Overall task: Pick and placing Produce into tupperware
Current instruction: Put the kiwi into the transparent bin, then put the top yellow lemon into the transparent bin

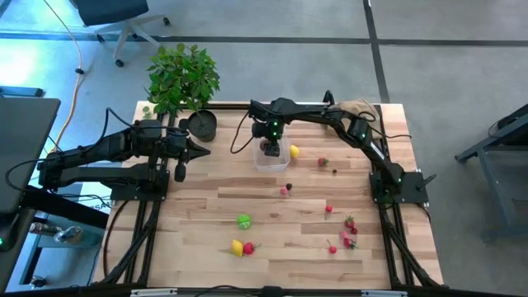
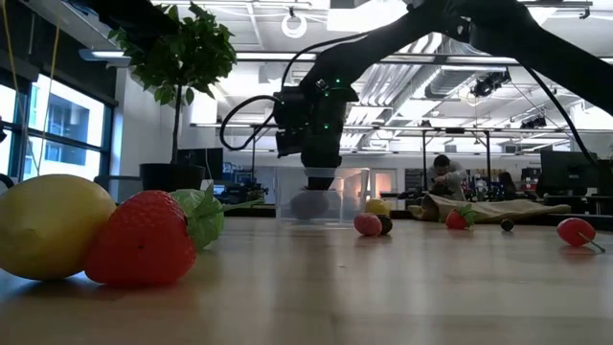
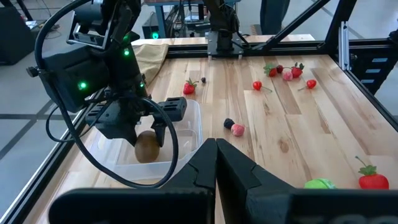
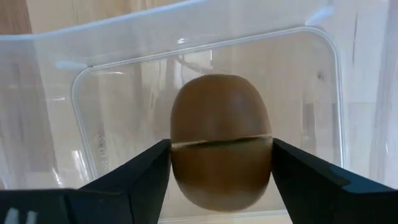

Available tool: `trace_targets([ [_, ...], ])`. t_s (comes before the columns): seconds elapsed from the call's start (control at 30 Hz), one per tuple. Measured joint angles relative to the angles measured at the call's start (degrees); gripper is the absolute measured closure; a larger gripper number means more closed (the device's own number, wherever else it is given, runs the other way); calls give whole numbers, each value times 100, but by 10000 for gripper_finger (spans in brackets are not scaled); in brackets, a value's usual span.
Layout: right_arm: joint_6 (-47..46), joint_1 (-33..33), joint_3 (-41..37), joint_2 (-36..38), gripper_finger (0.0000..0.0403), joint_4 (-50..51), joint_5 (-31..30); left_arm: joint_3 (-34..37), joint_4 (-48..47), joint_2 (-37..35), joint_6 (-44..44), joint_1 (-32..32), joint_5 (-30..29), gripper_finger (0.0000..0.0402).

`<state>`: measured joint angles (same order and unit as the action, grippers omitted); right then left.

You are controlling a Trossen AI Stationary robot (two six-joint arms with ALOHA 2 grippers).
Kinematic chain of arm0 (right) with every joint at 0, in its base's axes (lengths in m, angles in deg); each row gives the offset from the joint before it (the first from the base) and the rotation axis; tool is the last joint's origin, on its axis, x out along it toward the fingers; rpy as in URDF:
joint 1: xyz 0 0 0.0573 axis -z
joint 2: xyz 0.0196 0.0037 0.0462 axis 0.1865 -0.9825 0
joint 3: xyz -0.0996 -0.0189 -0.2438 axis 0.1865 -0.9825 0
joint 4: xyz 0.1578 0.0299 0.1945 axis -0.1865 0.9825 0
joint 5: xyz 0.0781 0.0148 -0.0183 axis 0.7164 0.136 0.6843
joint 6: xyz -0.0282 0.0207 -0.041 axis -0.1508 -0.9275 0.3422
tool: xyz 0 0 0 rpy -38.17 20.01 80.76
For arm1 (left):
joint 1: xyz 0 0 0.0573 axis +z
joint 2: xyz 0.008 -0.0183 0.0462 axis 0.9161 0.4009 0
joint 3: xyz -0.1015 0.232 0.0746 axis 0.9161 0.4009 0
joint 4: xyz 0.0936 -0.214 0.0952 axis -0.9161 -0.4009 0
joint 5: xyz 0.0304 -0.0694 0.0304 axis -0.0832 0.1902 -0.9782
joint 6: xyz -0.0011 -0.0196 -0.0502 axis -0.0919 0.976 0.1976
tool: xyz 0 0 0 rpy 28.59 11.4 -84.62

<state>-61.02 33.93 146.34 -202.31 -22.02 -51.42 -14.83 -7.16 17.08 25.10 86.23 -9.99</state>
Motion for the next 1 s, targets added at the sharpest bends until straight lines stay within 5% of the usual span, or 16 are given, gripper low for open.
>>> trace_targets([
  [0.5, -89, 4, 168, 0, 146, 264, -1, 0, 0, 2, 1, 1, -1, 401],
  [1.0, -89, 154, 1787, 9, 147, 1546, -178, 0, -2, 1, 0, 1, 0, 401],
])
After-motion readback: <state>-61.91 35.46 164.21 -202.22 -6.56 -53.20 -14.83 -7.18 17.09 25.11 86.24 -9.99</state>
